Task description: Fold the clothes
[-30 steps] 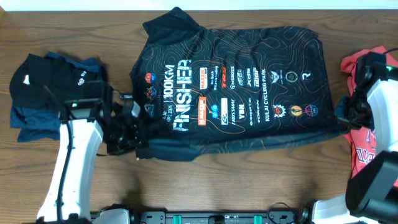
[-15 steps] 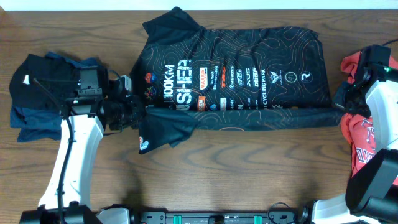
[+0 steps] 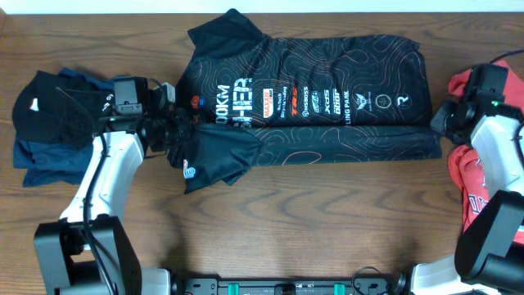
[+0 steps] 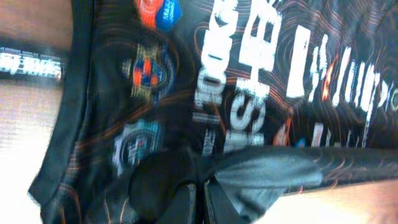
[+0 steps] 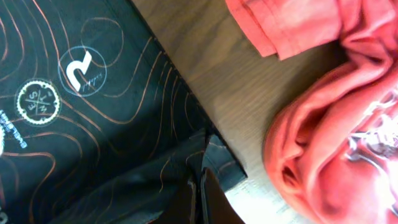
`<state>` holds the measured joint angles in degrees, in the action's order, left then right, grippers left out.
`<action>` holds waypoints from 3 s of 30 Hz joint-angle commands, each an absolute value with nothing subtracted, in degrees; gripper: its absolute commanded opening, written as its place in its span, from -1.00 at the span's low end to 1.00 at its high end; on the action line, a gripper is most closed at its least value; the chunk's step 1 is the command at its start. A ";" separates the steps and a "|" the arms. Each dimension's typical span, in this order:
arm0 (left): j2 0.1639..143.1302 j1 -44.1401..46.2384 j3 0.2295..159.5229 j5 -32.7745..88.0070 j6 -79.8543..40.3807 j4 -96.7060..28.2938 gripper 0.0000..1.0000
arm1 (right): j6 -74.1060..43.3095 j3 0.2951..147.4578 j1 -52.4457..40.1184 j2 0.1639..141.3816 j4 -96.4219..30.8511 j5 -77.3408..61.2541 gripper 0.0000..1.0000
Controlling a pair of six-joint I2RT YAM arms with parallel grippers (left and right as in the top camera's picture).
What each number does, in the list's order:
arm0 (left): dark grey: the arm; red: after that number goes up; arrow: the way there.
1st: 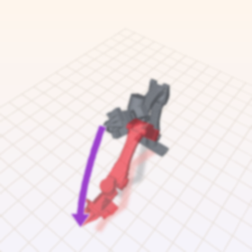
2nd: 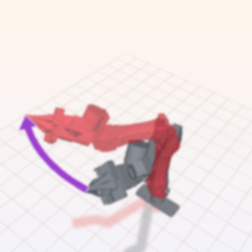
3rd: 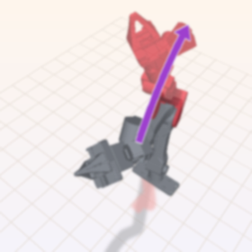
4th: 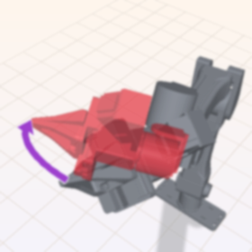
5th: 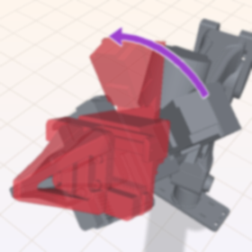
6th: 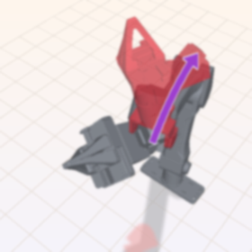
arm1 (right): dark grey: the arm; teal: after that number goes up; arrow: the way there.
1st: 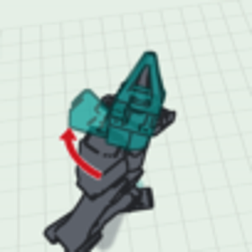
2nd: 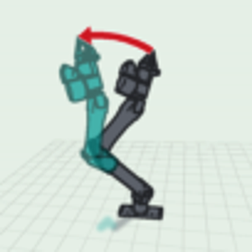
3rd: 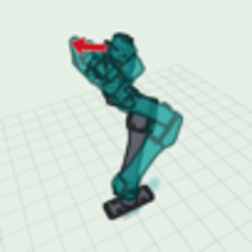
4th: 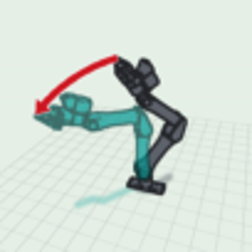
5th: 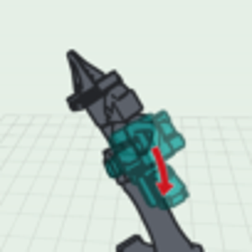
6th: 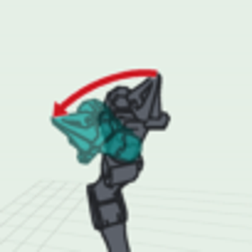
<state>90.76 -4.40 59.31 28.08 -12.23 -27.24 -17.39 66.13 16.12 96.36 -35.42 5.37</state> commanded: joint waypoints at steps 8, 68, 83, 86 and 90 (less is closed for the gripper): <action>95.22 -2.20 59.24 27.77 -12.78 -16.23 -0.88 | -17.15 58.11 15.40 96.77 -21.87 5.48 -0.98; 99.74 22.94 58.81 10.87 0.89 -34.17 0.10 | -15.62 53.78 15.46 96.77 -26.44 4.49 -0.23; 102.76 24.25 59.18 10.81 0.86 -34.70 -0.88 | -15.62 53.78 15.46 96.77 -26.44 4.49 -0.23; 101.32 23.11 60.38 9.19 0.86 -34.70 -0.88 | -15.59 53.78 15.46 96.77 -26.44 4.51 -0.23; 99.15 21.08 63.00 4.16 0.86 -32.82 -0.88 | -15.59 53.78 15.46 96.77 -26.39 4.51 -0.24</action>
<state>102.10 22.61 59.59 8.78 0.40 -34.04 -16.08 54.24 15.79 96.51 -26.44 3.66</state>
